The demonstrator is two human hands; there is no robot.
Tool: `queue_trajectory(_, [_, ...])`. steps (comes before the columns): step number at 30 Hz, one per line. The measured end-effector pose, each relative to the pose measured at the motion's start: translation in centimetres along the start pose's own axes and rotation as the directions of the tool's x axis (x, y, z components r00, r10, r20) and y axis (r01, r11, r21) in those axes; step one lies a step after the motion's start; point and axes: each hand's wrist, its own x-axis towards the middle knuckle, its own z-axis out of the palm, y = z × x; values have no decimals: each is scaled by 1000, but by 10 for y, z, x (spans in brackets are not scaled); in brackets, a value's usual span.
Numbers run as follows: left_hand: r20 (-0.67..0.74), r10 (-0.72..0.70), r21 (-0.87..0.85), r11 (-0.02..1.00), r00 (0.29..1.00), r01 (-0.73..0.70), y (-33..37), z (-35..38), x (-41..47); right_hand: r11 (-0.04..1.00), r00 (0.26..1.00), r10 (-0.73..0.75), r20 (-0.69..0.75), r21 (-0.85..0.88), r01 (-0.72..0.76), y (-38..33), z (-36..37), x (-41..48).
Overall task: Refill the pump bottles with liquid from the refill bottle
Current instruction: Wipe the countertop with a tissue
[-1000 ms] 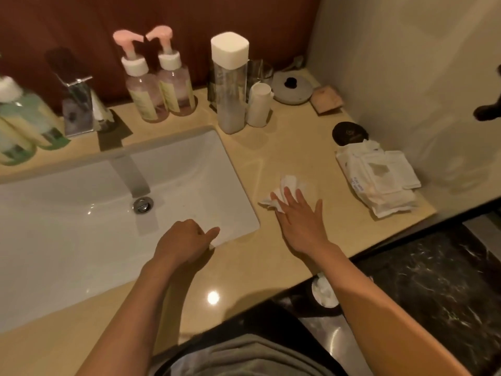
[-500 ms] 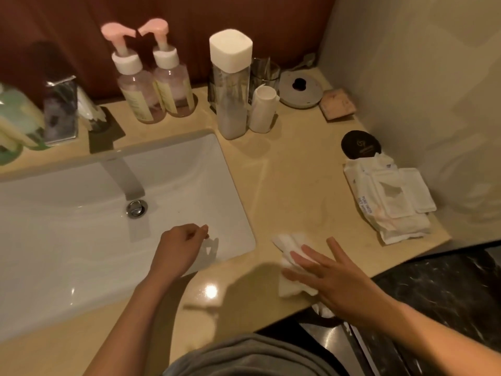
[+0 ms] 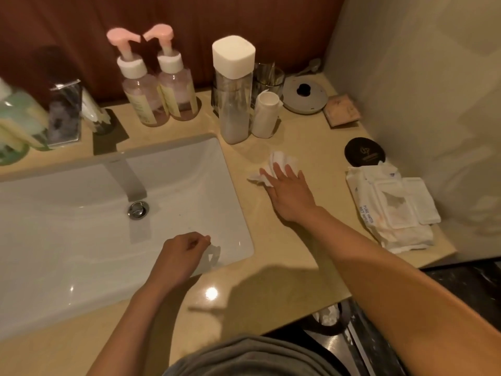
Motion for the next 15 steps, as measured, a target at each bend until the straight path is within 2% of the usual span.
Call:
queue_trajectory(3, [22,14,8,1000,1000,-14,3,3,-1,994,997,73,-9,77,-72,-15,5,-9])
queue_trajectory(11, [43,19,-5,1000,999,-19,3,9,-5,992,999,-50,-10,-117,49,5,35,-144])
queue_trajectory(13, [55,18,-15,1000,998,-17,3,11,-6,976,999,-44,25,-213,48,22,41,-179])
queue_trajectory(15, [67,20,-23,1000,998,-19,3,13,-8,964,993,-108,55,-237,118,39,43,-205])
